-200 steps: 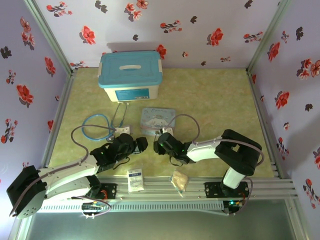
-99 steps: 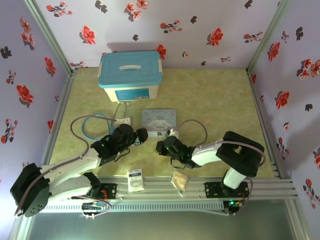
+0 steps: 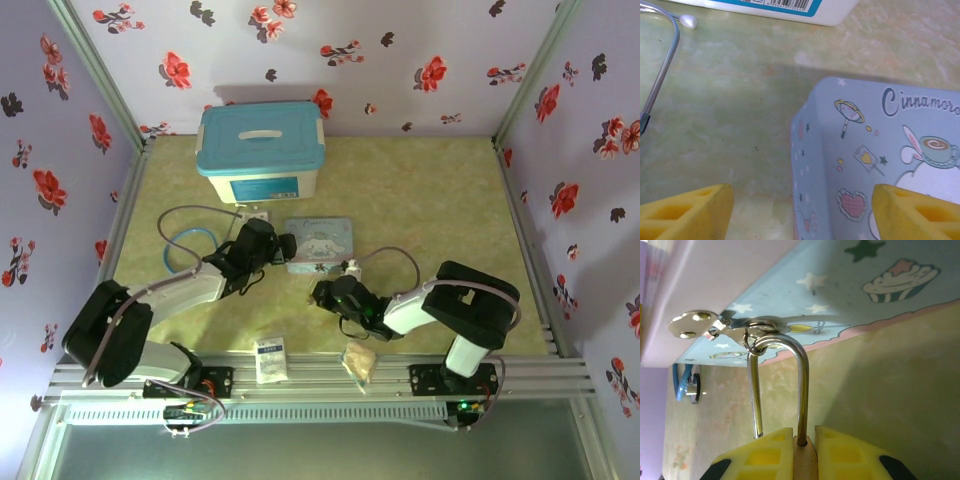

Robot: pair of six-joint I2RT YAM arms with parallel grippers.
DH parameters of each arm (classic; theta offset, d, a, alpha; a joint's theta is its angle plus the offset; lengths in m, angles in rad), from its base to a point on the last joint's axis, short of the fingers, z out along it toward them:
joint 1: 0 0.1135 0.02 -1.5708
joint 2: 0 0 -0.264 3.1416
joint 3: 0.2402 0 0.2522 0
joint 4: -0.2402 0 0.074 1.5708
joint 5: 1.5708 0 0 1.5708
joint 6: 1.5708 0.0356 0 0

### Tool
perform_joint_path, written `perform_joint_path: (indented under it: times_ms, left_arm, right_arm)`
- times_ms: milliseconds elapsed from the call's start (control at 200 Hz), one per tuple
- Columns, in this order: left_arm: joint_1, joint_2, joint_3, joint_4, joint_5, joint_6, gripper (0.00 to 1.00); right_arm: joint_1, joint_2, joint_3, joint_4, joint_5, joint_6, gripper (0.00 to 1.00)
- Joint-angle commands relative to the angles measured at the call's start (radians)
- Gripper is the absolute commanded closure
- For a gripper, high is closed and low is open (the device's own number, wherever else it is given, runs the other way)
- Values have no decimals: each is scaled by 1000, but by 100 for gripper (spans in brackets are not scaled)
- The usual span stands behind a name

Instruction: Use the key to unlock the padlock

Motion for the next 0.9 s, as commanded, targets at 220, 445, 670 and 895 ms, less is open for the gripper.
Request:
perform_joint_path:
  times_ms: [220, 445, 670, 895]
  left_arm:
    - [6, 89, 36, 47, 44, 95, 37]
    - [6, 144, 18, 79, 80, 90, 50]
    - [7, 187, -5, 74, 67, 90, 61]
    - [11, 212, -18, 74, 66, 92, 62]
  right_arm:
    - [25, 122, -23, 83, 51, 133, 94]
    - [30, 192, -47, 240, 125, 230, 96]
    - [28, 191, -62, 280, 203, 249, 98]
    - [-8, 190, -98, 362, 260, 273, 100]
